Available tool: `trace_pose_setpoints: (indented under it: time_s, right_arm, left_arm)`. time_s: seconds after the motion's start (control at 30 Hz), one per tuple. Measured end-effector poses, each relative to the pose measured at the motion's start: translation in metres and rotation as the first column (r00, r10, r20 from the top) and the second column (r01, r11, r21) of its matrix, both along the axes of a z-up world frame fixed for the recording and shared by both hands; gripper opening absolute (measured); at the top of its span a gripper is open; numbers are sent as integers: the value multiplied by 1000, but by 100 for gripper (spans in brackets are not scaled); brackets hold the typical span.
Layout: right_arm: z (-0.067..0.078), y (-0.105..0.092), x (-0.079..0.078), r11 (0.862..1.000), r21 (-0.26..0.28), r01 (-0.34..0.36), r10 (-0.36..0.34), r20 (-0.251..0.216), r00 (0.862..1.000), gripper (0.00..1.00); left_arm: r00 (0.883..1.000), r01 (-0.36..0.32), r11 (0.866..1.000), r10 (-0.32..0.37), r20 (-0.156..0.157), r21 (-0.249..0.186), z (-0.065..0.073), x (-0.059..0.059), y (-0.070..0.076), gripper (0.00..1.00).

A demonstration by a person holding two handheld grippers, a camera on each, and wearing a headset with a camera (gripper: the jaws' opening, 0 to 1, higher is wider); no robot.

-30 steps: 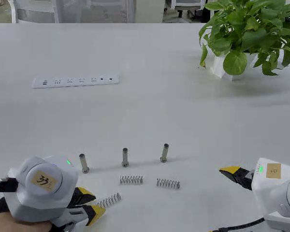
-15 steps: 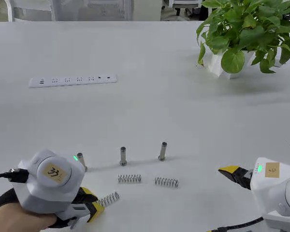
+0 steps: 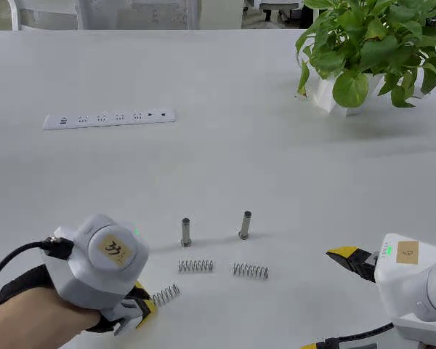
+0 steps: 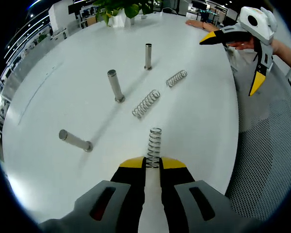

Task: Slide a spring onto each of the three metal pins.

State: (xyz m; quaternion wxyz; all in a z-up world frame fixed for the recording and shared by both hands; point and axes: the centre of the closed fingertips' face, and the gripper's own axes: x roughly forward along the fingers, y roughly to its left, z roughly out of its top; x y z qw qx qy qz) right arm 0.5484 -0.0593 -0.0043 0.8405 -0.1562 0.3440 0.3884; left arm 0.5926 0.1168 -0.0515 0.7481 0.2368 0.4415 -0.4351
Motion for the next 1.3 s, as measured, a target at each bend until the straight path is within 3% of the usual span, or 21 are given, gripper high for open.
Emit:
trace_pose_setpoints:
  time_s: [0.13,0.23,0.33,0.57,0.67,0.8,0.93,1.03,1.3]
  right_arm:
    - [0,1,-1,1000,3,-1,1,1,1000,99]
    - [0,2,-1,1000,5,0,0,1,1000,99]
    - [0,2,-1,1000,6,-3,3,-1,1000,98]
    - [0,2,-1,1000,7,-4,4,-6,1000,98]
    - [-1,3,-1,1000,4,-8,8,-6,1000,98]
    - [0,7,-1,1000,15,-12,12,-9,1000,97]
    - [2,11,0,1000,21,-17,18,-11,1000,96]
    - [5,16,1,998,59,-9,10,-19,1000,94]
    - [16,26,7,987,156,30,-26,-30,999,90]
  left_arm:
    - [1000,3,1000,-3,-3,10,-1,0,1,8]
    - [1000,-22,1000,22,-4,-12,0,1,2,8]
    - [993,-113,990,108,-53,-89,0,-1,0,7]
    - [979,-202,962,190,-80,-186,5,-1,-1,7]
    - [978,-206,955,197,-63,-213,11,0,-4,7]
    - [974,-227,930,217,-68,-289,21,3,-13,7]
    - [977,-212,926,211,-37,-312,27,4,-17,7]
    - [979,-192,912,202,-10,-363,36,4,-24,7]
    - [979,-164,893,201,44,-419,48,2,-35,7]
